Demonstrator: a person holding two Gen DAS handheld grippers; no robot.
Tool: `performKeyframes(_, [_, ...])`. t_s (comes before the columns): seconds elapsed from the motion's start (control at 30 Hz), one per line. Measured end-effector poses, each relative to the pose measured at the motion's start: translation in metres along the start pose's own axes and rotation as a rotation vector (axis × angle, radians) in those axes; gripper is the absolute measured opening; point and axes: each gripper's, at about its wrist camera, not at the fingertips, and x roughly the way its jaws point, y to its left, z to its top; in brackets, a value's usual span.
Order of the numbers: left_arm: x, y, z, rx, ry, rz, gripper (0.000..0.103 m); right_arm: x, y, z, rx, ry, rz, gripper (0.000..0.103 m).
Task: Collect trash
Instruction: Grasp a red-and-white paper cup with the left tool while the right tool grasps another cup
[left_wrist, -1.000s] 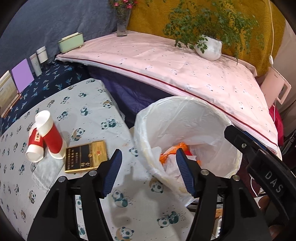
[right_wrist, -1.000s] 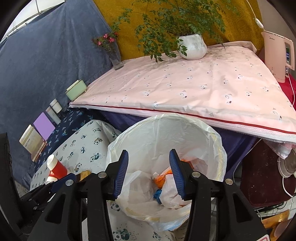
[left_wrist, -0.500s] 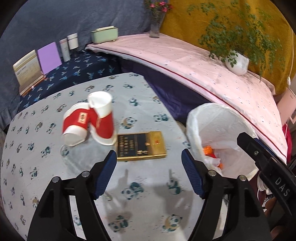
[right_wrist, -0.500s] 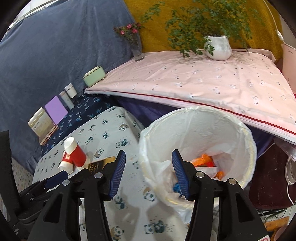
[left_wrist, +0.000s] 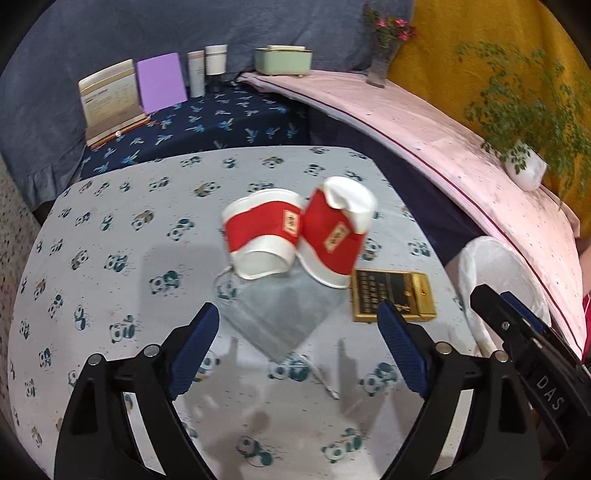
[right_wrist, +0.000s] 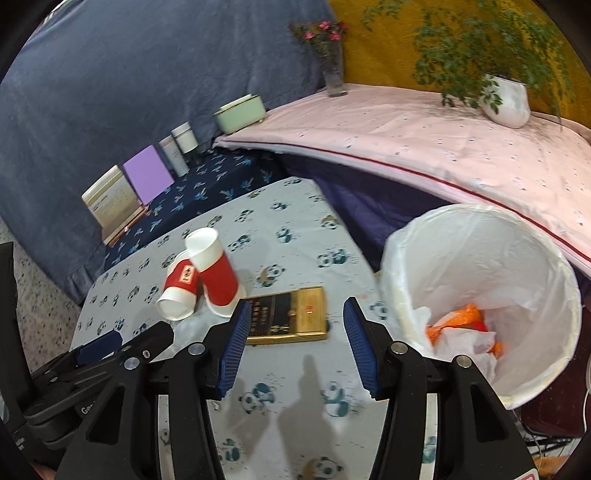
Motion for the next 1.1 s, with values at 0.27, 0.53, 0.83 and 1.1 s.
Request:
performKeyframes(0.27, [0.016, 0.039, 0.014, -0.081, 0.016, 0.023, 0.09, 0.036, 0.036, 0.007, -0.039, 0.037, 0.041, 0.051])
performKeyframes(0.53, [0.042, 0.065, 0.033, -0.119, 0.044, 0.018, 0.09, 0.074, 0.056, 0.023, -0.054, 0.068, 0.081, 0.051])
performKeyframes(0.83, [0.059, 0.084, 0.041, -0.153, 0.063, -0.007, 0.09, 0.111, 0.072, 0.033, -0.065, 0.093, 0.114, 0.044])
performKeyframes(1.1, [0.077, 0.062, 0.052, -0.12, 0.07, -0.047, 0.093, 0.1, 0.059, 0.044, -0.059, 0.035, 0.082, 0.025])
